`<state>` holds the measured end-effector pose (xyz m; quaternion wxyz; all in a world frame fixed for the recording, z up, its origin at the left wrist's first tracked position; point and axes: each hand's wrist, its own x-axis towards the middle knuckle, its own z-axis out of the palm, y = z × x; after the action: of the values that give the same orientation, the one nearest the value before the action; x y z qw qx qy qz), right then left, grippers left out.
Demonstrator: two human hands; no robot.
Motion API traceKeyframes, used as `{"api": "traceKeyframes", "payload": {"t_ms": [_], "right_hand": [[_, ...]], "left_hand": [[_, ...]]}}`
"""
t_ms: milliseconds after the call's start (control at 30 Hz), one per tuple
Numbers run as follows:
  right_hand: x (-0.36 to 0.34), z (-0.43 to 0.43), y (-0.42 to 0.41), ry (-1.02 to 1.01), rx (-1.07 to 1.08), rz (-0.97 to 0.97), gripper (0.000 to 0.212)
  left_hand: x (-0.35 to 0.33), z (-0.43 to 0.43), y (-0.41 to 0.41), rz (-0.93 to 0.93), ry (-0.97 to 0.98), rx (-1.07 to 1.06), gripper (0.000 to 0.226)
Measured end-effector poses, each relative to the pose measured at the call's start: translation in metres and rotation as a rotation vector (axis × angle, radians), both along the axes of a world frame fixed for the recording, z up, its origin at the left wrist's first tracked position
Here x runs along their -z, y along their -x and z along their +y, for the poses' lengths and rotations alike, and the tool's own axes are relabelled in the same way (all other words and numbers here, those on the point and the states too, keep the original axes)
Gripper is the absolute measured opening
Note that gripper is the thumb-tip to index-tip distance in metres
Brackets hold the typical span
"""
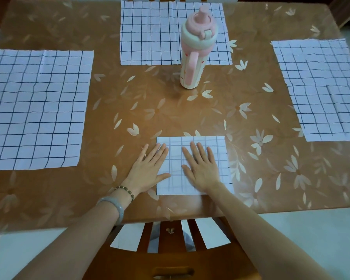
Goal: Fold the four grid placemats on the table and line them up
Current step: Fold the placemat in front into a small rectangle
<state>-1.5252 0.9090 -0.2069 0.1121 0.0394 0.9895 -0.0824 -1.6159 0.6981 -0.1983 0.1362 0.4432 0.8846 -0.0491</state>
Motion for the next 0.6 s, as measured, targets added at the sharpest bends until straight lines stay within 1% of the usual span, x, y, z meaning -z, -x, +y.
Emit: {"api": "traceKeyframes", "payload": {"t_ms": [133, 267, 333, 400, 500, 533, 600], "right_hand": [[0.000, 0.000, -0.001, 0.015, 0.004, -0.005, 0.060], [-0.002, 0.000, -0.001, 0.008, 0.011, -0.015, 0.060], [-0.002, 0.000, 0.000, -0.006, -0.015, -0.041, 0.059], [-0.005, -0.001, 0.002, -0.009, -0.020, -0.045, 0.062], [-0.007, 0.000, 0.002, -0.015, -0.039, -0.063, 0.070], [-0.006, 0.001, 0.002, -0.013, -0.044, -0.067, 0.070], [-0.006, 0.001, 0.003, -0.008, -0.032, -0.055, 0.069]], "left_hand": [[0.000, -0.030, -0.010, -0.015, 0.038, 0.105, 0.091], [-0.008, -0.044, -0.022, -0.056, 0.049, 0.075, 0.099], [-0.016, -0.041, -0.025, -0.101, -0.006, 0.028, 0.101], [-0.026, -0.031, -0.022, -0.201, -0.120, -0.151, 0.093], [-0.035, -0.008, -0.020, -0.367, -0.358, -0.487, 0.070], [-0.037, -0.001, -0.020, -0.416, -0.453, -0.588, 0.063], [-0.041, 0.014, -0.023, -0.488, -0.595, -0.740, 0.056]]}}
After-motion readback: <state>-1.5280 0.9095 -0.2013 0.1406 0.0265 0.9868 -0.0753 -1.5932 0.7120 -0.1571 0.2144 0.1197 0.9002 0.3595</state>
